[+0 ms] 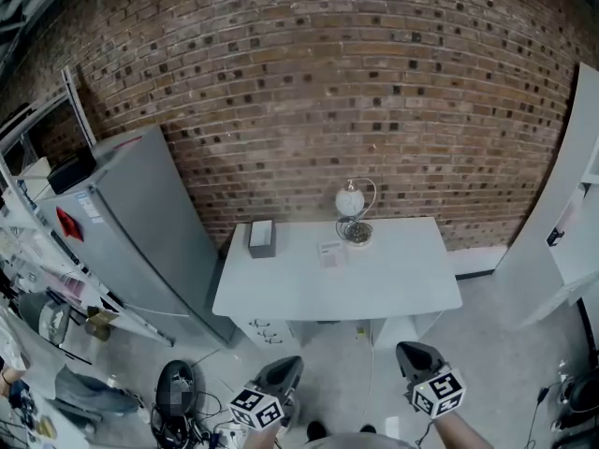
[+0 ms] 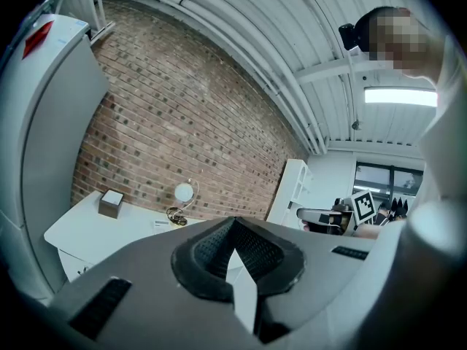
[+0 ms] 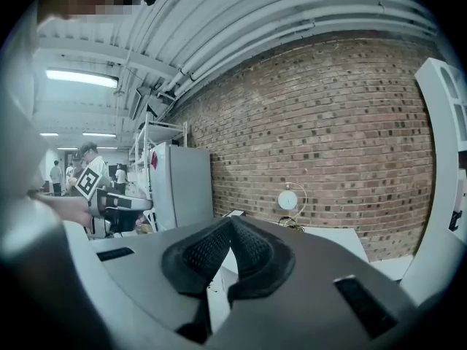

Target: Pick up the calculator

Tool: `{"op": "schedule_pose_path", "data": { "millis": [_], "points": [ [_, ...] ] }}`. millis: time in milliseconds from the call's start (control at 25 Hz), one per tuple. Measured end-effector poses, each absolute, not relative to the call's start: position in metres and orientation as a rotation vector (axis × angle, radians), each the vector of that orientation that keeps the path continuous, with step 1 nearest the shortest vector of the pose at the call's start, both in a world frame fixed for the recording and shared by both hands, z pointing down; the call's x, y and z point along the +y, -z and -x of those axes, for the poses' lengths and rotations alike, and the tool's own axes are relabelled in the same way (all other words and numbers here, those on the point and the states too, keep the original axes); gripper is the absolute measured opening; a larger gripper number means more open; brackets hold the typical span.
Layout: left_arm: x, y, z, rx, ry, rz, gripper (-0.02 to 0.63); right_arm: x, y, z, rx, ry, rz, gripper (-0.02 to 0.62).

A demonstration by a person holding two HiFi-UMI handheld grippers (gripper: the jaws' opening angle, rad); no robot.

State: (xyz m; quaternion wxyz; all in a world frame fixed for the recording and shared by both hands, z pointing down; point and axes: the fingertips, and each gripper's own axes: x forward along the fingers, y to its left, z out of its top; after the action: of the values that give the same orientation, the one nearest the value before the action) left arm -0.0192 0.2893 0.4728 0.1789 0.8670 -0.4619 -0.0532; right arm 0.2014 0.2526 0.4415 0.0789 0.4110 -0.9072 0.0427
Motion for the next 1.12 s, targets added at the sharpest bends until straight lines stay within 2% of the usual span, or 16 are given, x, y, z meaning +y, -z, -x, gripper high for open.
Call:
{"op": "schedule_pose_path", "data": {
  "millis": [280,440,800,1120],
  "points": [
    [0.288,-0.475,0.023,-1.288,0.148,-2.46,0.012,0.253,-0.44,-0.199,-2.695,-0.126,-1.279,0.012],
    [0.286,-0.478,0.027,-1.275,0.143,-2.466,0.012,0.252,-0.441,-0.196,-2.689,-0.125,-1.299,0.037],
    [0.285,-0.485,0.043,-1.247,0.113,-2.493,0.012,0.252,-0.445,-0.175,-2.686,-0.138,-1.304,0.206],
    [0.278,-0.493,0.068,-1.233,0.088,-2.507,0.013,0.248,-0.45,-0.149,-2.669,-0.136,-1.316,0.27]
  ]
}}
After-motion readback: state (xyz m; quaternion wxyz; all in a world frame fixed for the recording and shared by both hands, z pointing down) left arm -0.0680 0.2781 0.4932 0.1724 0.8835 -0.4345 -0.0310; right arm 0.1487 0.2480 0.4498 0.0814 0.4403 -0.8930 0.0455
